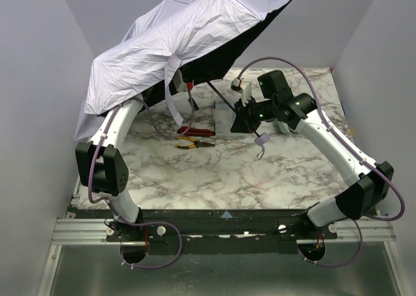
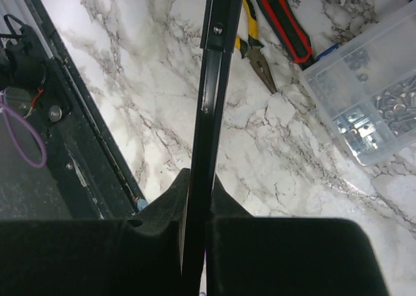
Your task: Open the umbrella
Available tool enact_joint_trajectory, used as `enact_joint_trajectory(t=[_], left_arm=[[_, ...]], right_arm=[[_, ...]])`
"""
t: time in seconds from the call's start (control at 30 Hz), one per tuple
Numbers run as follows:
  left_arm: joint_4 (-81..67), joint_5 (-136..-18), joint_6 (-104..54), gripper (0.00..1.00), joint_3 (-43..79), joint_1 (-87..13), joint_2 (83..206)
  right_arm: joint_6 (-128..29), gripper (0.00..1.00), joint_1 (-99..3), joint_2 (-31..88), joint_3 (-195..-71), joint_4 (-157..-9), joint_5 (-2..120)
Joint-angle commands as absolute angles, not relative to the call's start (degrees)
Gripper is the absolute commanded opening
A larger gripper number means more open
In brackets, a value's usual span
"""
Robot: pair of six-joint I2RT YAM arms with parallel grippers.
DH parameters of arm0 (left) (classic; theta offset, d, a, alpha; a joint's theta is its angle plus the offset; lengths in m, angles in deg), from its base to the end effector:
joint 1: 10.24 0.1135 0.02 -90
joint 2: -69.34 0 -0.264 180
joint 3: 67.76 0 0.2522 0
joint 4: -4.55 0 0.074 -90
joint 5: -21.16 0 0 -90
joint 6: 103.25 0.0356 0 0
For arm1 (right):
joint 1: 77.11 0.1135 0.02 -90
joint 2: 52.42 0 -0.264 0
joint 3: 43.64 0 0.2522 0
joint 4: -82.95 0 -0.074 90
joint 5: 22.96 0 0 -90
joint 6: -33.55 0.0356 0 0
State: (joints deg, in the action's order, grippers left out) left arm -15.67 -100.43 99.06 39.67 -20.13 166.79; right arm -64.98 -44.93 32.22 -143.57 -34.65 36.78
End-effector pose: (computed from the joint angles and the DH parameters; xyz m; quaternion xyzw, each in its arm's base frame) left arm 0.3961 -0.0880 0.4004 0.7308 0.2041 0.3500 0.5493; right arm 0.2527 0.1802 0.3661 -0.4020 0.8092 0.3101 0.2957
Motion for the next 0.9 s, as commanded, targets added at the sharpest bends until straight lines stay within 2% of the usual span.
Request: enact_joint_trajectory(t=[0.0, 0.13, 0.27, 0.6, 0.73, 0.87], left_arm=[[-5.5, -72.2, 99.7, 0.27, 45.7, -2.3, 172.2], [-4.6, -71.5, 98.8, 0.31, 47.6, -1.0, 173.6], [-4.3, -70.5, 97.5, 0.31, 50.0, 0.1, 175.0], [-3.2, -71.9, 95.2, 0.24, 48.7, 1.8, 174.3], [-5.8, -79.2, 94.7, 0.32, 43.1, 0.3, 169.5], [-11.8, -86.4, 92.0, 0.45, 38.9, -4.8, 164.6]], right_arm=[[-76.5, 0.0, -43.4, 25.1, -140.5, -9.4, 27.1], [-77.1, 0.0, -43.4, 25.2, -140.0, -8.8, 27.7], [-77.8, 0.0, -43.4, 25.0, -139.1, -7.9, 28.5], [-77.7, 0.0, -43.4, 24.6, -138.7, -8.1, 28.5], [-75.5, 0.0, -43.4, 25.2, -140.6, -11.5, 25.9], [-72.8, 0.0, -43.4, 27.6, -145.3, -16.4, 22.9]])
